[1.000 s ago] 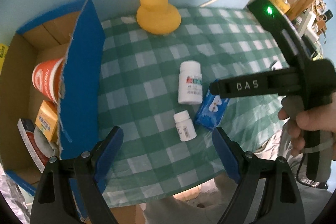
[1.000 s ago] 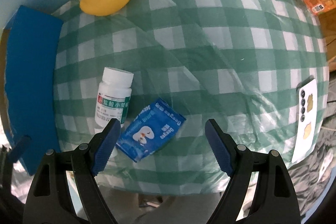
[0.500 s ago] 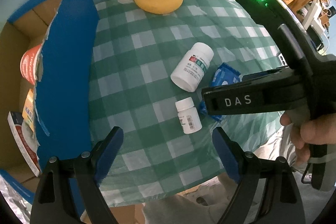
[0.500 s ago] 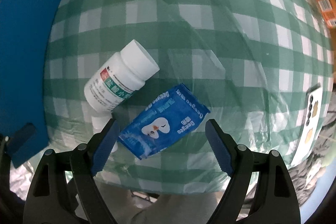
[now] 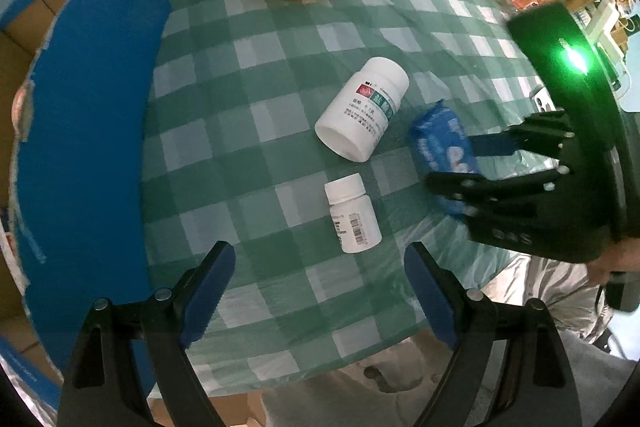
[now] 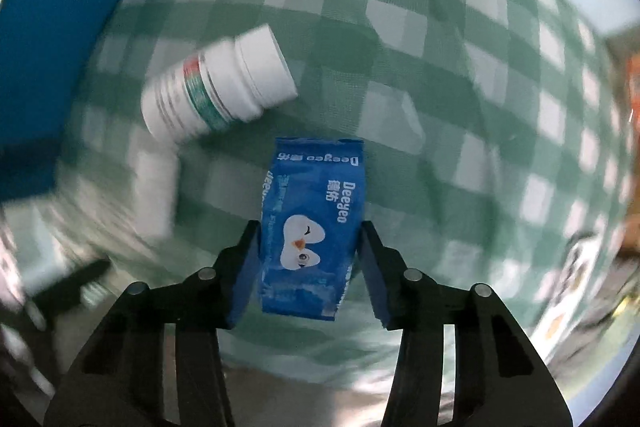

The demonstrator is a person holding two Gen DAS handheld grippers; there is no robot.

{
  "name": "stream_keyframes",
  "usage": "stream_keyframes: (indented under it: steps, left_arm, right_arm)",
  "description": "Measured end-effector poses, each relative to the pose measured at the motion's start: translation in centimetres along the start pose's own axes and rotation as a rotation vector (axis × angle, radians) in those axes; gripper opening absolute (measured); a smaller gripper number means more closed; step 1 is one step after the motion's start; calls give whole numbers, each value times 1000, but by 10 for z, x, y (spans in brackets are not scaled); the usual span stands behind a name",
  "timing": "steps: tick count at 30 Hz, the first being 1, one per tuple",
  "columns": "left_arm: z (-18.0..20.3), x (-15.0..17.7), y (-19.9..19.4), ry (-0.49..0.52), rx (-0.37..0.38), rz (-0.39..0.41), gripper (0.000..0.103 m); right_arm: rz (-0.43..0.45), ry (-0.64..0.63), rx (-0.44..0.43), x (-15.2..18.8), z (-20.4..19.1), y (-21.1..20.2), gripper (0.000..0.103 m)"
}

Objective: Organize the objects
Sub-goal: 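Grasp the blue wipes pack with the right tool while the left tool grasps the small white bottle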

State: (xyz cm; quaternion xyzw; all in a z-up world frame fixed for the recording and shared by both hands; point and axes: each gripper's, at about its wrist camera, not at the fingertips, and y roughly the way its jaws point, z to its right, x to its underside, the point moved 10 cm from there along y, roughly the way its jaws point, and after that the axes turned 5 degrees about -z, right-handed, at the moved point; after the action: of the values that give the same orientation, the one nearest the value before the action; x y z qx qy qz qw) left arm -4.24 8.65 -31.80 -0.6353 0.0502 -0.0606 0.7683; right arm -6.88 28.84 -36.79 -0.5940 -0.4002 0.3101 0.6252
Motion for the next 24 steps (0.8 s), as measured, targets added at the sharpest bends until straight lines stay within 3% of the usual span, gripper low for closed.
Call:
stream_keyframes:
  steps: [6,9,12,19,21,24]
  left_arm:
    - [-1,-8,12,-32,15,-1,88]
    - [1,-16,21,-45,23,-1,88]
    - [6,-22,29,-59,37,0,88]
    - [13,-26,39,-38,23,10,88]
    - [13,-28,38,-28,2,28,84]
    - [10,-30,36,-4,-57,59,71]
  right_arm:
    - [82,-136,72,17,16,-5,47]
    - [146,-115,88,23,25,-11,50]
    - [196,-66,72,28,30,-16,66]
    - [240,-11,50,36,30,-12,66]
    - [237,3,67,36,32,-8,66]
    - [227,32,63,37,34,-2,67]
